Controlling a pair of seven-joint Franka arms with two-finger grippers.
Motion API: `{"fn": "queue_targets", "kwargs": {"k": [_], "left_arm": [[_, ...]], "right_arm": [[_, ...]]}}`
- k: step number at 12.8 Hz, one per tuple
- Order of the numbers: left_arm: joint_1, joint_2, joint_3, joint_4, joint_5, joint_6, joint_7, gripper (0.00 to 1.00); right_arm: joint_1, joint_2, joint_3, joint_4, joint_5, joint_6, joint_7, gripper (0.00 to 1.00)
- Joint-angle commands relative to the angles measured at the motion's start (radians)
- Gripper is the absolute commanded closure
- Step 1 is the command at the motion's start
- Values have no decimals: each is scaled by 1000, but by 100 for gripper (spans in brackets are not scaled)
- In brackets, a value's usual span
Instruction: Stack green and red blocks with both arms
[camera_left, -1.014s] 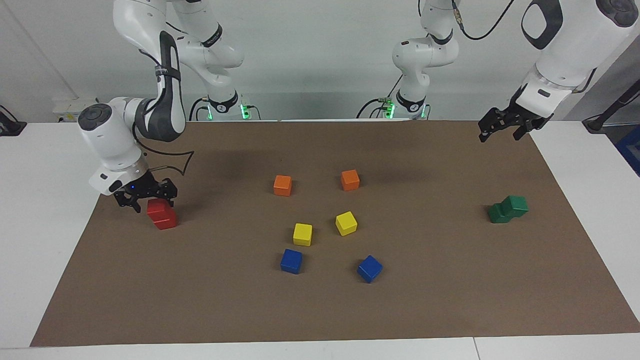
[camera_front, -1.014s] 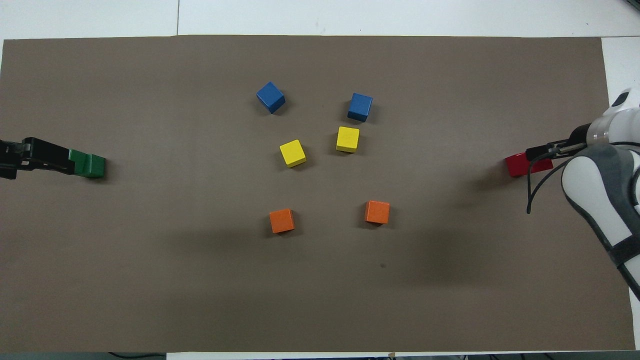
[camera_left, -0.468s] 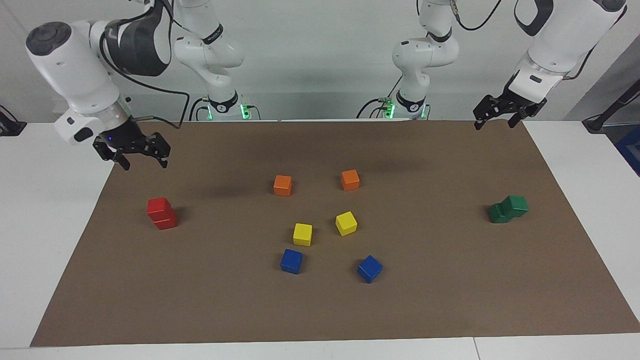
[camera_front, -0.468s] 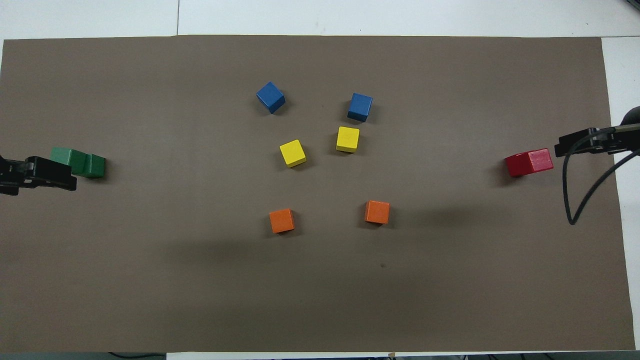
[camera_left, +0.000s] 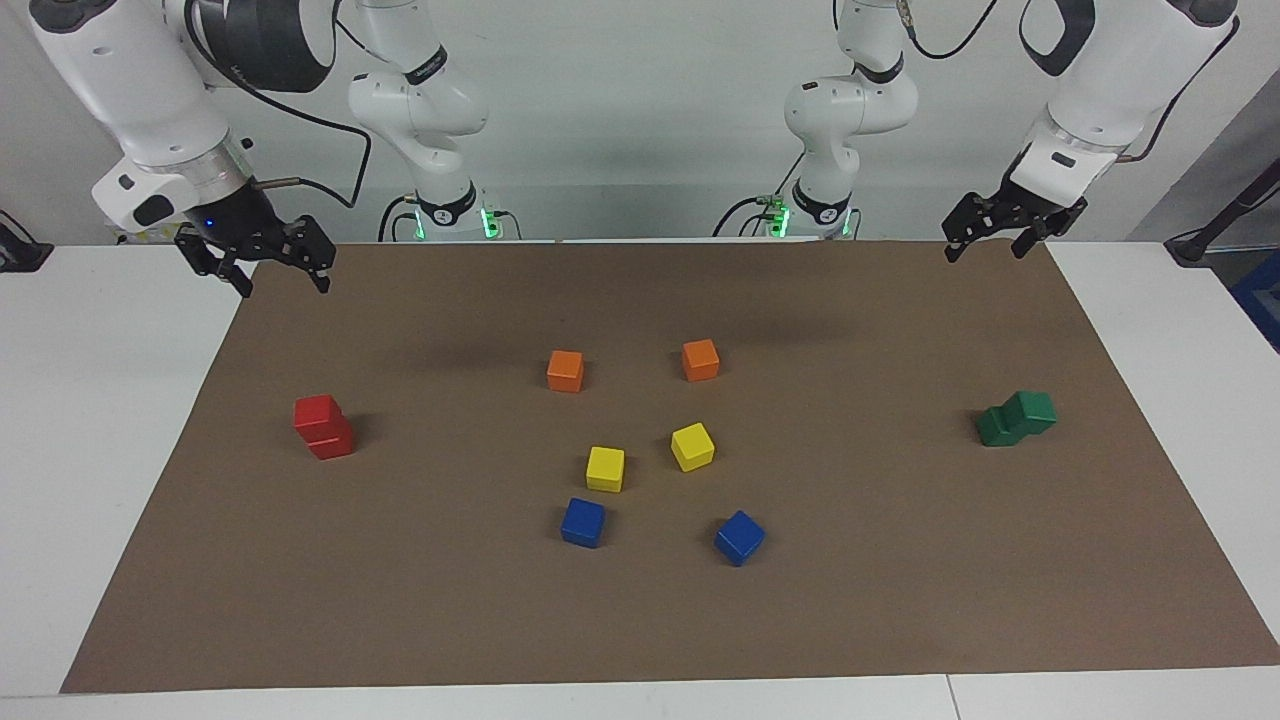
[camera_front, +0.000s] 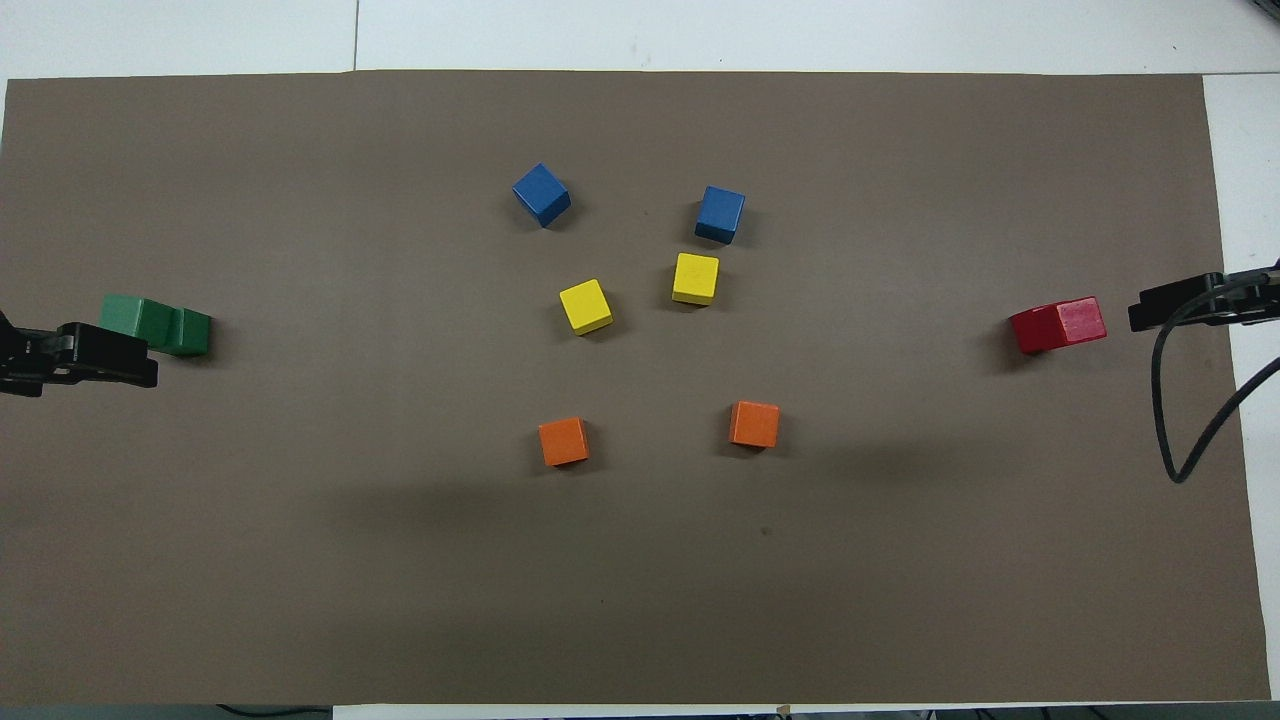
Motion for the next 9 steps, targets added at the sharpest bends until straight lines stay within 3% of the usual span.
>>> {"fn": "queue_targets", "kwargs": {"k": [1,4,9], "left_arm": [[-11,-31,6,-38,5,29,-9,0],[-11,-31,6,-38,5,29,-11,0],[-8,-27,6,-31,5,30,-8,0]], "right_arm": [[3,15,-2,45,7,-44,7,0],[49,9,-36,39,-1,-49,11,1],[32,9,-39,40,-18,-55,13,1]]}}
